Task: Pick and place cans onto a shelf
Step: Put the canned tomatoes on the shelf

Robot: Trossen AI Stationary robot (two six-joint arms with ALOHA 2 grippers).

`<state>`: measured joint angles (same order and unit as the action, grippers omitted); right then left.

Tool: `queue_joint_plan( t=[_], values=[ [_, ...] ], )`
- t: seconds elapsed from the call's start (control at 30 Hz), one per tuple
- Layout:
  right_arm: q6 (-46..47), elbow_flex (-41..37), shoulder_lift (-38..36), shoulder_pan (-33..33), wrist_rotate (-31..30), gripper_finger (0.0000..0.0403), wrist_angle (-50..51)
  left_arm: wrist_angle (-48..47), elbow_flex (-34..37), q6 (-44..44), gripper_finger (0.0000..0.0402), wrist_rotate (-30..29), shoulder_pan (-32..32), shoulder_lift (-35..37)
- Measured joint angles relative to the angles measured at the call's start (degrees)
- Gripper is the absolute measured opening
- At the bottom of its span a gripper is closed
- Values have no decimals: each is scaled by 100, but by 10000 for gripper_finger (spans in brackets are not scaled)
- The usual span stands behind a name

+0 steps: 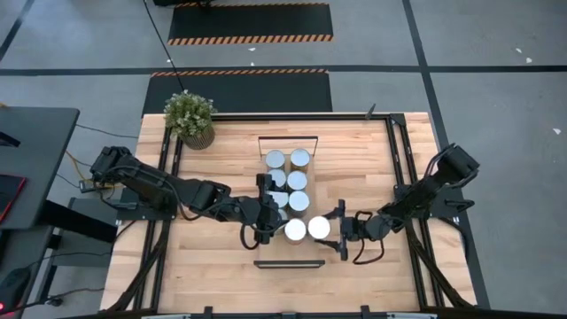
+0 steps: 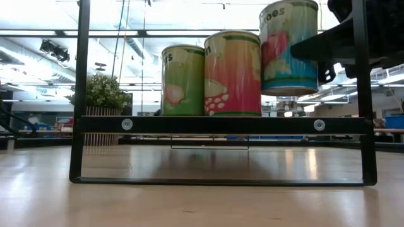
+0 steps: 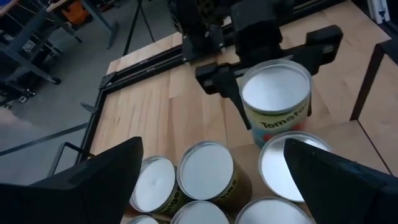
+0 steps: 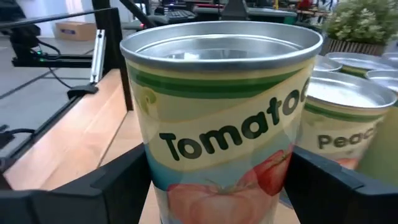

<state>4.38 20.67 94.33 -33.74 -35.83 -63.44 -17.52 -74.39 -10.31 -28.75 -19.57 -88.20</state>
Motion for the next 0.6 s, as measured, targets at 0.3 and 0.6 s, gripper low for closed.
queue_joint_plan(
  t=[0.3, 0.6],
  values=[
    [-455, -20, -40, -203, -1035, 325, 50, -29, 0, 57, 396, -13, 10, 2],
    [-300, -18, -32, 10, -484, 325, 50, -44, 0, 15, 396, -13, 46, 2]
  ],
)
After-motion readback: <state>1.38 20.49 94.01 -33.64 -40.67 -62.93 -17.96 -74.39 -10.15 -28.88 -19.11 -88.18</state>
